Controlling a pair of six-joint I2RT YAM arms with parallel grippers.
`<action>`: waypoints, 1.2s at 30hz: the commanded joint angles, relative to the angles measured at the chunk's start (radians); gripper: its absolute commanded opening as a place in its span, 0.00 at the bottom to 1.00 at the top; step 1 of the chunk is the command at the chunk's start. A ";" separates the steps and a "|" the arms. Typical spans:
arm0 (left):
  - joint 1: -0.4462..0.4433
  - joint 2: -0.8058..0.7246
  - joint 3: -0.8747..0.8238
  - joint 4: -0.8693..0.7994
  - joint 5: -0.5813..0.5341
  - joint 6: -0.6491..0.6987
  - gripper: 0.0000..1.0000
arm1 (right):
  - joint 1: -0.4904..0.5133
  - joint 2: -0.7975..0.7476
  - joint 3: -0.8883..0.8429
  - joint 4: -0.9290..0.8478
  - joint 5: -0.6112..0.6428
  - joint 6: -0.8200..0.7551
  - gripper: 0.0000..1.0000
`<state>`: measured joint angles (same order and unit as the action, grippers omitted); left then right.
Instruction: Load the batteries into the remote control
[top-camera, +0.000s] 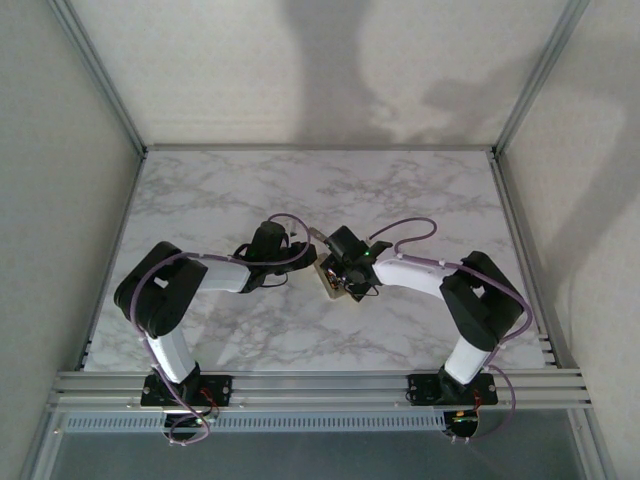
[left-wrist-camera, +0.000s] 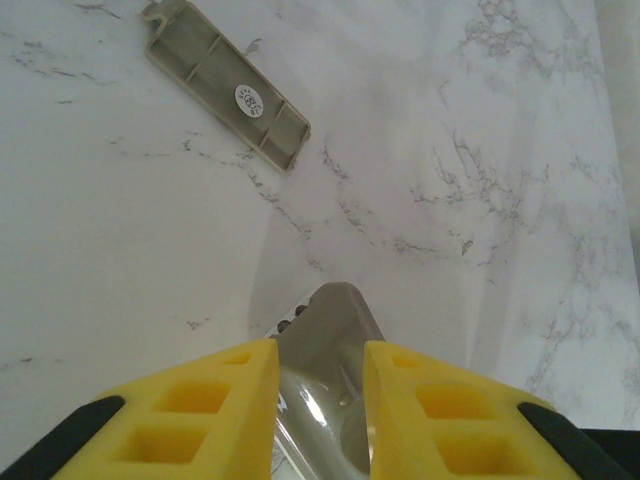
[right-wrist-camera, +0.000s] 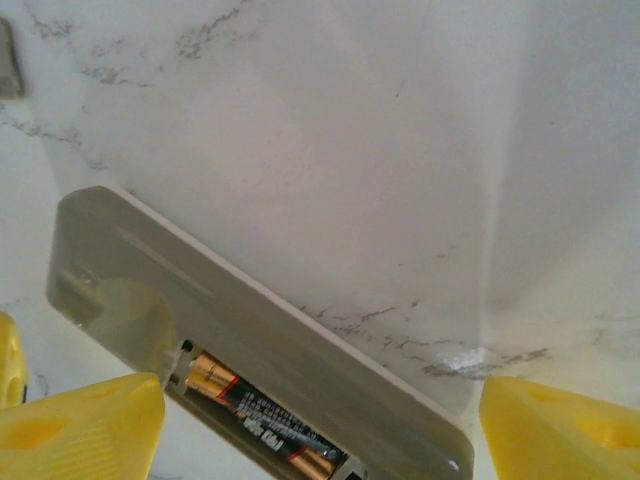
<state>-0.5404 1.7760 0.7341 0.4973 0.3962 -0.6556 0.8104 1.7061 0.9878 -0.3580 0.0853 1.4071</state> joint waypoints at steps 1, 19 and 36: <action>0.008 0.019 0.000 0.010 0.003 -0.009 0.27 | 0.013 0.022 0.025 -0.009 0.011 0.014 0.83; 0.006 0.031 0.001 0.024 0.026 -0.016 0.27 | 0.010 0.038 0.005 0.006 0.008 0.012 0.73; 0.005 0.009 -0.013 0.030 0.023 -0.034 0.28 | 0.010 0.007 0.001 -0.039 0.013 0.023 0.77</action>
<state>-0.5404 1.8019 0.7341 0.5018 0.4156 -0.6785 0.8104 1.7275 0.9855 -0.3225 0.0830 1.4082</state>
